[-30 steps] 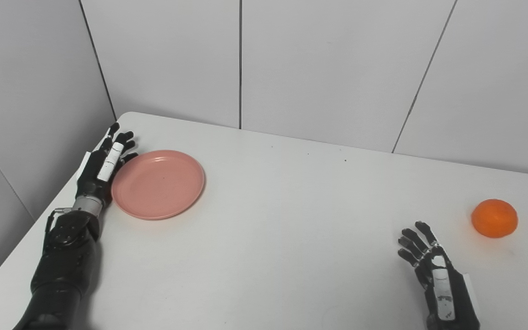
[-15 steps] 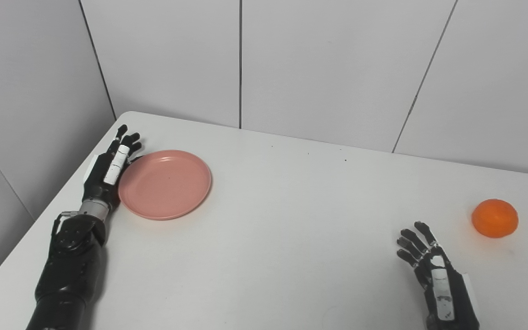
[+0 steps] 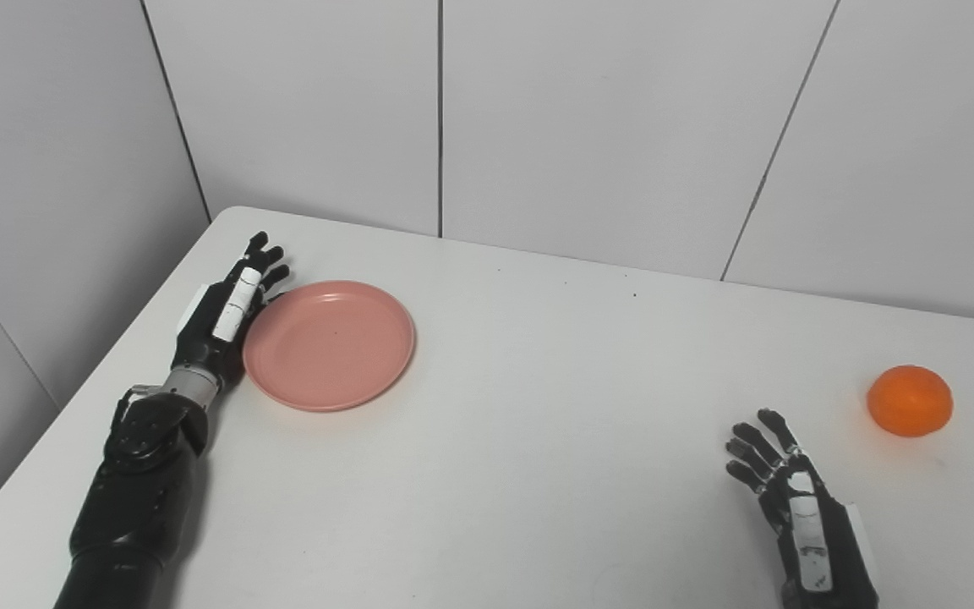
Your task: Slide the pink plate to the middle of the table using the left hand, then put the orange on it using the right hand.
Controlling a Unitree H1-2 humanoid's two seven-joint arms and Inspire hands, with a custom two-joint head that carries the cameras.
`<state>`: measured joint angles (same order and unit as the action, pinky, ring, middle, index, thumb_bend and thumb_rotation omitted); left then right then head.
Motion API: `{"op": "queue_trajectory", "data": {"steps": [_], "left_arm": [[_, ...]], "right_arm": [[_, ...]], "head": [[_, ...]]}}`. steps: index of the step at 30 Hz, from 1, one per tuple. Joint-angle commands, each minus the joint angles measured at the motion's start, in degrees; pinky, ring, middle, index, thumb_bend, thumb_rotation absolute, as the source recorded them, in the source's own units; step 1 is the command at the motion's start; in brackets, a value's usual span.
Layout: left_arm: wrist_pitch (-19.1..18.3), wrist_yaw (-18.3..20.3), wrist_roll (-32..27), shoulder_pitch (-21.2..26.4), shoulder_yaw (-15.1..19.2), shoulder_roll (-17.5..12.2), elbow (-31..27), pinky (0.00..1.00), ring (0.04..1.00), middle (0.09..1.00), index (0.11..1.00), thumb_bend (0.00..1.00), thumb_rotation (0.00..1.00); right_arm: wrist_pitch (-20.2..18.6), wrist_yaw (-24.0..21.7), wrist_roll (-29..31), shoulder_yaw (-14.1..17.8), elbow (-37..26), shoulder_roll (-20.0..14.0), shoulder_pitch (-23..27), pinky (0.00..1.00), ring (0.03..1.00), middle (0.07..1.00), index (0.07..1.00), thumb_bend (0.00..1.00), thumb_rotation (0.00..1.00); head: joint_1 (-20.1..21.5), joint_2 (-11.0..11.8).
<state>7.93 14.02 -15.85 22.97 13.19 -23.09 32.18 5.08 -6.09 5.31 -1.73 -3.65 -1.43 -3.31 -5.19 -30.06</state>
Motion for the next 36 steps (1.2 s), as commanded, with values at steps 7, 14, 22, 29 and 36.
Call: {"op": "queue_trajectory", "data": {"steps": [7,14,22,29,36], "left_arm": [[2.06,1.94,0.86,3.72,-0.75,-2.10,2.34,0.75,0.918,0.935,1.000,0.85,0.77],[0.40,1.23,0.79,3.24,-1.37,-0.52,0.58,0.75,0.913,0.929,1.000,0.89,0.74],[-1.55,-0.62,2.30,1.93,-2.72,1.00,-3.04,0.71,0.886,0.919,1.000,0.88,0.74],[-3.16,-1.91,3.50,1.41,-3.50,2.27,-4.97,0.69,0.876,0.904,0.983,0.90,0.75],[-4.70,-2.03,3.23,0.78,-3.63,3.90,-6.81,0.72,0.876,0.895,0.974,0.94,0.74]], "right_arm": [[-1.91,0.08,0.05,-1.27,3.38,1.58,-5.80,0.83,0.837,0.837,0.899,0.84,0.95],[-2.13,-0.08,0.26,-1.33,3.21,1.57,-5.86,0.84,0.844,0.844,0.902,0.84,0.95],[-2.13,0.15,-0.28,-1.52,3.14,1.64,-5.91,0.83,0.838,0.838,0.902,0.83,0.95],[-2.24,0.17,-0.35,-1.55,2.97,1.81,-6.00,0.83,0.837,0.838,0.898,0.83,0.95],[-2.31,0.20,-0.73,-1.69,3.08,1.77,-5.89,0.82,0.837,0.841,0.900,0.82,0.96]], "head": [[0.30,-0.27],[0.44,-0.36],[0.71,-0.47],[0.87,-0.61],[0.93,-0.62]]}}
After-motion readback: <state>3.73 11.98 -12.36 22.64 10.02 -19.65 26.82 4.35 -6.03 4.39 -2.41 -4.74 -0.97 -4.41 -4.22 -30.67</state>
